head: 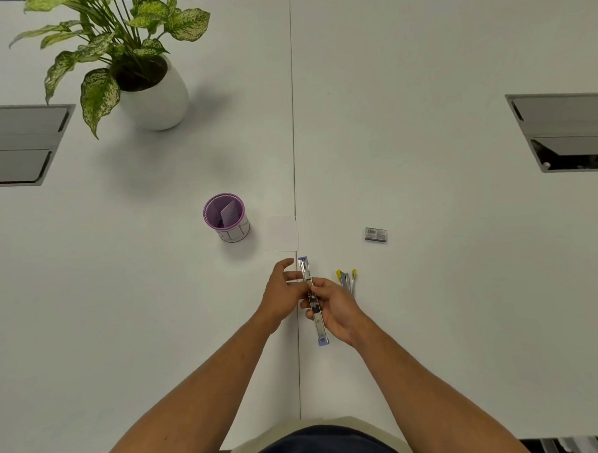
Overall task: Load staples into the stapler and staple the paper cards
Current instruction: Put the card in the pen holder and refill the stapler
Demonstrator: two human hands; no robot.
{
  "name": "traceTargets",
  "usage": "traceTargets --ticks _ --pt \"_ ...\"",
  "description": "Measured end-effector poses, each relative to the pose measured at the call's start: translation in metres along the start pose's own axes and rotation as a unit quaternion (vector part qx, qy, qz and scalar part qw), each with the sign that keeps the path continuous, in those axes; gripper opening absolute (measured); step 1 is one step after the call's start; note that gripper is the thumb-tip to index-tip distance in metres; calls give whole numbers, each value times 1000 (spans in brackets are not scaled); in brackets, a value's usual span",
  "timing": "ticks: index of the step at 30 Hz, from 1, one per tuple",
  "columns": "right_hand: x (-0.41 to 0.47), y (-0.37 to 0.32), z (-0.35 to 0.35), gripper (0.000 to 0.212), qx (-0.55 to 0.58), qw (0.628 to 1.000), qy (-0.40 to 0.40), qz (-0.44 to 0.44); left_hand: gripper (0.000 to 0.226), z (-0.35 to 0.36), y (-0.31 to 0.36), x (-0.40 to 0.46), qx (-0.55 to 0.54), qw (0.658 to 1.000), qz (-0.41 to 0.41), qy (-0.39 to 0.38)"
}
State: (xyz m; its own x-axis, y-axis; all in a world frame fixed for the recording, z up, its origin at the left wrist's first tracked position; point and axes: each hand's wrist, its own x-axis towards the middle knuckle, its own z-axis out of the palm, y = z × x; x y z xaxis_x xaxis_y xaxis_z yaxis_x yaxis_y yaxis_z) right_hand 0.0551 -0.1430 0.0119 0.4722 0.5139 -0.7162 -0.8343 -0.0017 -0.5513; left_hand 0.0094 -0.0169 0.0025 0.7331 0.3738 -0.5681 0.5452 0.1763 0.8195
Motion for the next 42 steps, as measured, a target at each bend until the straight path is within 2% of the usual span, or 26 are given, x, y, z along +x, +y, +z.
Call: traceTargets --ticks 8,14,18,22,27,29,34,38,42 --pt "-5 0 -1 26 -33 999 -21 13 33 -4 3 8 -32 999 -7 43" --pt "-5 -2 -1 26 -53 998 -34 5 29 -4 13 6 -155 985 -53 55" --pt "-7 0 -2 28 -75 996 -50 2 15 -6 16 6 -184 980 -58 48" --pt "-9 0 -3 30 -50 997 -66 0 17 -6 16 7 -161 984 -41 62" --pt "-10 -3 0 30 -52 996 -68 -5 12 -2 12 5 -97 991 31 86" --pt "-11 -4 1 31 -55 996 -68 -8 14 -1 12 4 -97 990 37 92" --pt "-13 -4 1 31 -57 997 -54 -6 22 -1 16 -2 -141 990 4 24" --pt "-13 -6 0 32 -54 997 -54 -13 38 -1 13 -10 -141 989 24 -40" --pt "-11 -3 -1 31 -74 996 -50 -20 43 0 12 -14 -138 989 43 -35"
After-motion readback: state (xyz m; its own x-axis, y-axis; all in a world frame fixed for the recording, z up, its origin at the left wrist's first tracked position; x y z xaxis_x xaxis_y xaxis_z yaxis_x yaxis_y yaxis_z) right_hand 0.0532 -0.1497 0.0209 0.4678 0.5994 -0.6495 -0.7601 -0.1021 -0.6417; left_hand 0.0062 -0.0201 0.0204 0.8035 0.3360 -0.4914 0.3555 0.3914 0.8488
